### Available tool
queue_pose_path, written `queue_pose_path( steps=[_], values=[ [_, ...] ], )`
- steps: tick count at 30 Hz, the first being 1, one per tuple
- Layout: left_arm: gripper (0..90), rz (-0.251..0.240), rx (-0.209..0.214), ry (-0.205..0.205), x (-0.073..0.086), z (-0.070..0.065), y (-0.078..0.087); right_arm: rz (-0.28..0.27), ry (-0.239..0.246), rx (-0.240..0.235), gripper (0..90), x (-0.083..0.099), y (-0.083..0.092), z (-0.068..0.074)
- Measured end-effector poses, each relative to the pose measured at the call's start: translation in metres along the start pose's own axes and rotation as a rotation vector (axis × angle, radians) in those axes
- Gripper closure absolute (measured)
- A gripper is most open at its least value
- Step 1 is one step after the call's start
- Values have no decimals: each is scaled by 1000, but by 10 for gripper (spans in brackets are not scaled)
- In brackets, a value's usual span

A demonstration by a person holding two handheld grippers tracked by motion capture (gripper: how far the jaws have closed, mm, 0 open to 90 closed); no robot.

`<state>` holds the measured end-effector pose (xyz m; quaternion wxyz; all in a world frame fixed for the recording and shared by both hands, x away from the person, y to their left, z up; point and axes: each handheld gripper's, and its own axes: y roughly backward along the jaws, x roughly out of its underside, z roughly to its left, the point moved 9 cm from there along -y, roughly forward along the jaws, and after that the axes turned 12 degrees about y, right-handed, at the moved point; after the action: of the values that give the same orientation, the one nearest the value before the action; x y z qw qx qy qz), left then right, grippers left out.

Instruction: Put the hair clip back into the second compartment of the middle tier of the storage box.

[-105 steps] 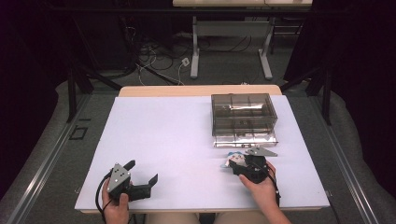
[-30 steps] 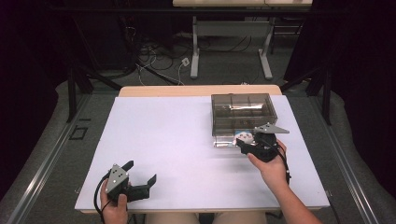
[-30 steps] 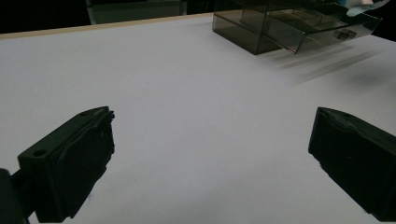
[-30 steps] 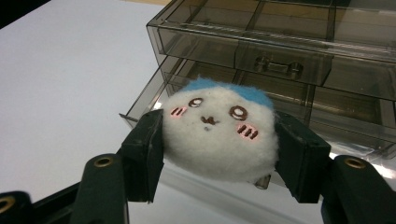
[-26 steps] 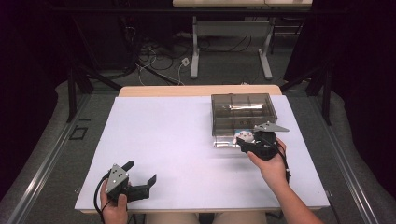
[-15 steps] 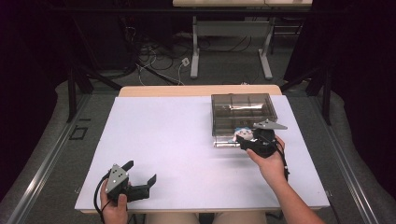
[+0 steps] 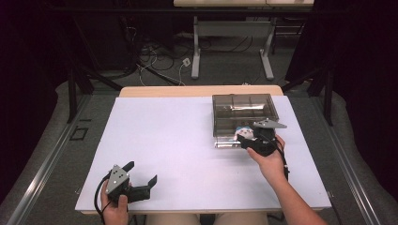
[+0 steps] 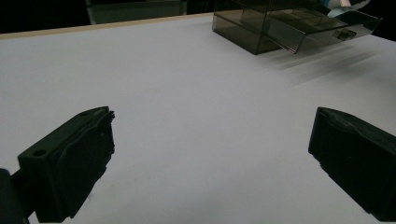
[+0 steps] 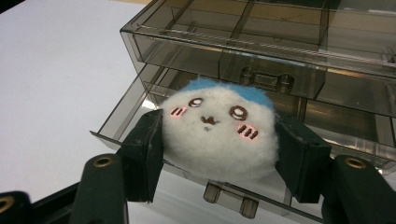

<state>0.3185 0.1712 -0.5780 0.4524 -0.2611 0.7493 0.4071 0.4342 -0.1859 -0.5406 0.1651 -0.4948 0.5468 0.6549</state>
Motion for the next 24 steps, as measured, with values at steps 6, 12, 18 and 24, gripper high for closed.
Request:
queue_pose_path(
  steps=[6,12,18,24],
  values=[
    [2,1,0,-1,0,0,0,4,5,6,385,1,-3,-2],
    [2,1,0,0,0,0,0,10,0,8,384,2,-7,-4],
    [2,0,1,1,0,0,0,22,-7,11,382,3,-10,-6],
    [3,2,-1,-5,0,0,-1,34,-12,11,381,5,-14,-7]
  ],
)
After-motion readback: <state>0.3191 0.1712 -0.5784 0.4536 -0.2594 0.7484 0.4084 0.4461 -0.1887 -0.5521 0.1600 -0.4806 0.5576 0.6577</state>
